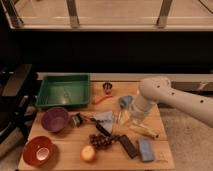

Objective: Place eraser in purple bowl

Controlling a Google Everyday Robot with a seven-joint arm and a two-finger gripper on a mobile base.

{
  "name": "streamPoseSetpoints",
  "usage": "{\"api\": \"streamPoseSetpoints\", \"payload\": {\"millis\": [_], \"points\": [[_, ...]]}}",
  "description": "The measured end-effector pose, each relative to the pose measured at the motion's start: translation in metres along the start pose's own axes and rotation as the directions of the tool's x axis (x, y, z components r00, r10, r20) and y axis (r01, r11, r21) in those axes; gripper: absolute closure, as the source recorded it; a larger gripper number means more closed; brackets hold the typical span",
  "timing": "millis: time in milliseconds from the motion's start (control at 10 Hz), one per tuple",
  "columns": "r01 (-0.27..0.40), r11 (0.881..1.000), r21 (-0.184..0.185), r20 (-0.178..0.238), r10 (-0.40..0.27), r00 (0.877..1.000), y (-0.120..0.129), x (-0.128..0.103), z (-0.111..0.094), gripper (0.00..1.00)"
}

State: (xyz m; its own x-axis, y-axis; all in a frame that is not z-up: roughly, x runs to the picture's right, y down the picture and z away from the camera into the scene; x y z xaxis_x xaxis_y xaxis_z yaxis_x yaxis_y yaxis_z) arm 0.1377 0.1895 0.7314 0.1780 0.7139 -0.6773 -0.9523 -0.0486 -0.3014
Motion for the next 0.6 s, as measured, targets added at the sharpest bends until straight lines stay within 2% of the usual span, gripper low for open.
{"api": "streamPoseSetpoints", "payload": {"millis": [100, 300, 600], "points": [[0.008, 1.0, 0.024, -0.034, -0.008, 0.999, 0.003, 0.01, 0.016, 0.36], [0.014, 0.999, 0.05, -0.071, -0.01, 0.997, 0.003, 0.024, 0.034, 0.36], [0.023, 0.998, 0.064, -0.107, -0.016, 0.994, 0.007, 0.035, 0.057, 0.36]]}}
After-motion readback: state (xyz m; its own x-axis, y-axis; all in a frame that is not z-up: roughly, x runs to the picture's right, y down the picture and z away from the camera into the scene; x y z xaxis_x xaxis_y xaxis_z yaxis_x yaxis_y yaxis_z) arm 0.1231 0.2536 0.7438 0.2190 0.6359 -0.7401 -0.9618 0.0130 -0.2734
